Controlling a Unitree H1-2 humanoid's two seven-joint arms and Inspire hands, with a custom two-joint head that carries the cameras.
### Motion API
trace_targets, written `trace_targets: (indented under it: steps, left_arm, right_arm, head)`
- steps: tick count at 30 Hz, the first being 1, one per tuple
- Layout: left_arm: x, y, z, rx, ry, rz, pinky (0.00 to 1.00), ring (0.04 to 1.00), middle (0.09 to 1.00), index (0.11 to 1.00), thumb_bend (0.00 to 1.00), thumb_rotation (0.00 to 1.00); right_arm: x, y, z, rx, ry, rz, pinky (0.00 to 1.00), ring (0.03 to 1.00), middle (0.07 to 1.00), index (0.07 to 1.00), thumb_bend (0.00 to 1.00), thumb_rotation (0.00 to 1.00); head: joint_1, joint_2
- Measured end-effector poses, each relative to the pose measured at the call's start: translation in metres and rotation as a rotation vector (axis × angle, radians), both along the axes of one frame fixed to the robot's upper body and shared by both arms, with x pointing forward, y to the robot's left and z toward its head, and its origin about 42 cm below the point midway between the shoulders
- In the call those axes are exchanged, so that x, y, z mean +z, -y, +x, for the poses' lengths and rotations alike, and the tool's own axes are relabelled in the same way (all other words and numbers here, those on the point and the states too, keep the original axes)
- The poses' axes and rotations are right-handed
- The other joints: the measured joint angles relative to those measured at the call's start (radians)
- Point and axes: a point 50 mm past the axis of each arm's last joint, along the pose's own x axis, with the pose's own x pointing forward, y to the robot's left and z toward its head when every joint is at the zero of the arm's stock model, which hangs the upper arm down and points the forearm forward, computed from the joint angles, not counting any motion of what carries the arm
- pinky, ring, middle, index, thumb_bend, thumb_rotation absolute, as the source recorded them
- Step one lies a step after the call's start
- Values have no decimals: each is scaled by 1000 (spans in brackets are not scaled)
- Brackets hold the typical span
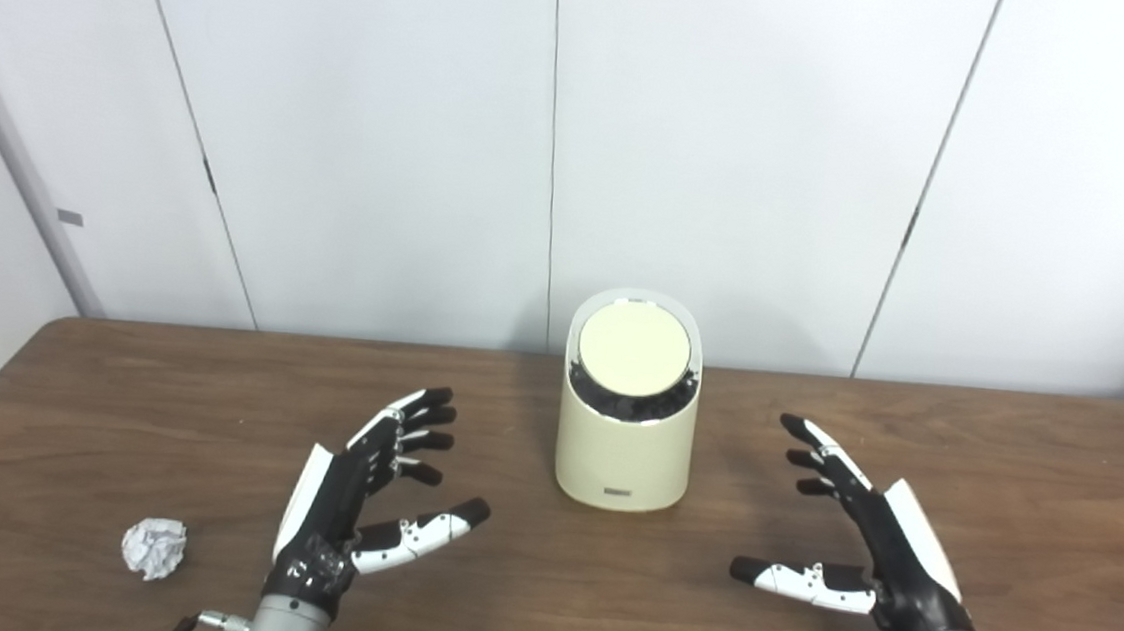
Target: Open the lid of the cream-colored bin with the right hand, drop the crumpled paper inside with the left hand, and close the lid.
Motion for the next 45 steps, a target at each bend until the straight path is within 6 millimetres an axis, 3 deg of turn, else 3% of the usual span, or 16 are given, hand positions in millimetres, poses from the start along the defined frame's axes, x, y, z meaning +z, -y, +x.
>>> trace_targets:
  steps: [19,25,28,35,45]
  left_arm:
    - [1,-2,0,-9,-1,13,620,753,815,853,766,171]
    - [1,-3,1,-9,-1,16,617,748,812,848,757,162]
    - [1,-3,2,-11,2,18,615,748,815,849,750,159]
    - [1,-4,2,-14,2,20,611,742,810,845,740,145]
    - [1,-2,1,-19,1,22,620,748,814,846,741,151]
  right_arm:
    - [-1,-2,-1,-5,-11,-8,750,859,923,910,789,446]
    - [1,-17,4,-49,-29,-4,745,863,925,917,784,455]
    - [10,-27,13,-70,-18,-20,723,862,927,931,813,524]
    - [43,-41,39,-83,22,-56,725,869,932,951,815,499]
    - [72,-51,65,-108,50,-88,677,845,933,955,816,496]
  head:
    - [-21,-8]
    - [-35,-15]
    - [-37,-15]
    - [-35,-15]
    - [-34,-14]
